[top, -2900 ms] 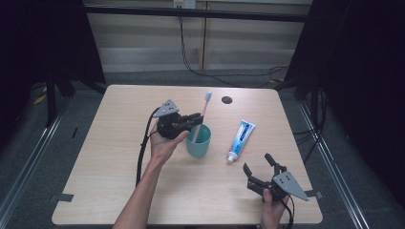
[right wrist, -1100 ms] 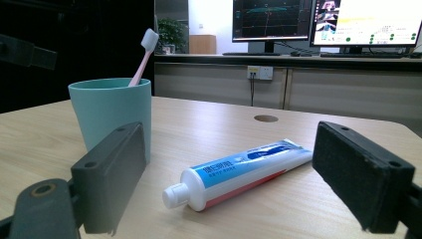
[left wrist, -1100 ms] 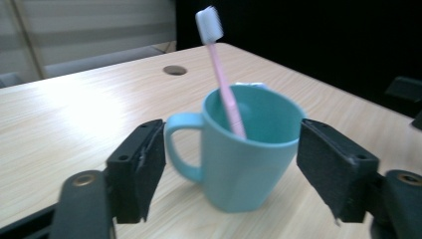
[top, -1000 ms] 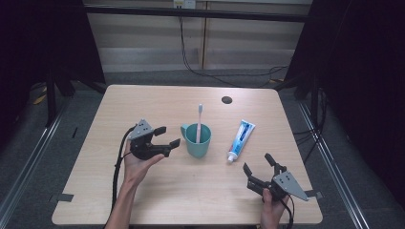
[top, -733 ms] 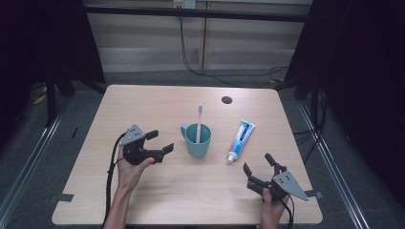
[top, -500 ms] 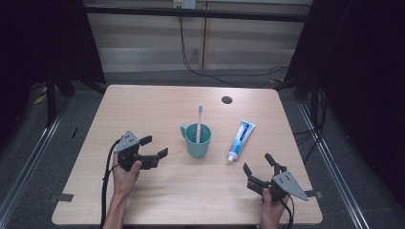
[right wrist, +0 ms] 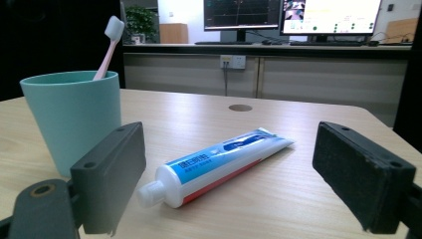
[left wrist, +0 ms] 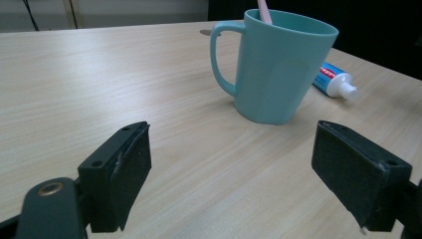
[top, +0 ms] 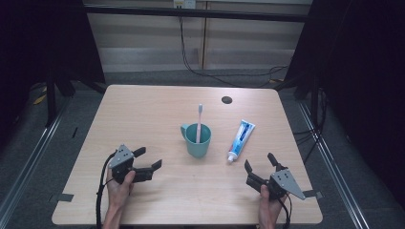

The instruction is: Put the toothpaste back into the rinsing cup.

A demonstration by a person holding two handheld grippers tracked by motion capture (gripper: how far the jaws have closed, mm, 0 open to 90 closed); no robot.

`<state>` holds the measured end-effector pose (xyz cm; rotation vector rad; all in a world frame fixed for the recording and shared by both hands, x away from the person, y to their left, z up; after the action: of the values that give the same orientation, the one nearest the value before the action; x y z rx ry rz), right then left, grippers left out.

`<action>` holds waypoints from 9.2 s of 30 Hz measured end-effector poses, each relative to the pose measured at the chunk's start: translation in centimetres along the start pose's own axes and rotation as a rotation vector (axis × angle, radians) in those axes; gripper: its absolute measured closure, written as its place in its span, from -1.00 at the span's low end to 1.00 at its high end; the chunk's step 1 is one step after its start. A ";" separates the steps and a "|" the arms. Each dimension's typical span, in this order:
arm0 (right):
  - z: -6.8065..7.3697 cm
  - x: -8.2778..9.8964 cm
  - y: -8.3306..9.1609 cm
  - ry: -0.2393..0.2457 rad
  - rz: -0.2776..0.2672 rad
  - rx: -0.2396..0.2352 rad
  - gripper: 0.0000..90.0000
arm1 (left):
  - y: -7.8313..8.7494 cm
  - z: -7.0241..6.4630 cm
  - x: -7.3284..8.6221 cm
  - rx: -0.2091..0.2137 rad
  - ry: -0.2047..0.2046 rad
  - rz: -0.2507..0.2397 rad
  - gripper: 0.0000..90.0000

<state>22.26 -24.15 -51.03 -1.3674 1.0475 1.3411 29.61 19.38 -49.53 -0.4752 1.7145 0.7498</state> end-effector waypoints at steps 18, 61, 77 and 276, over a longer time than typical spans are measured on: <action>0.4 -0.3 -1.8 -0.062 0.164 -0.085 -0.48 | 2.6 -1.8 2.0 -0.030 -0.059 -0.137 -0.65; -3.0 -6.8 -12.2 -0.177 0.704 -0.134 -0.19 | 4.5 -2.3 3.0 -0.064 -0.142 -0.325 -0.66; -3.9 -6.4 -15.1 -0.246 0.896 -0.149 -0.20 | 4.5 -2.4 3.0 -0.062 -0.139 -0.327 -0.66; 0.9 -12.5 -14.9 -0.295 0.190 -0.466 0.60 | 4.6 -2.2 3.0 -0.011 -0.149 -0.325 -0.65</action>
<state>36.08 -20.47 -37.82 -1.3616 0.7014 1.9504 24.17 21.33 -50.99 -0.6699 1.4497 0.5447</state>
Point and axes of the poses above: each handheld gripper's, and its own axes: y roughly backward along the jaws, x roughly out of its underside, z roughly to its left, the point moved 1 cm from there along -y, roughly forward along the jaws, and after that the axes turned 6 degrees about -z, right-handed, at the moved point
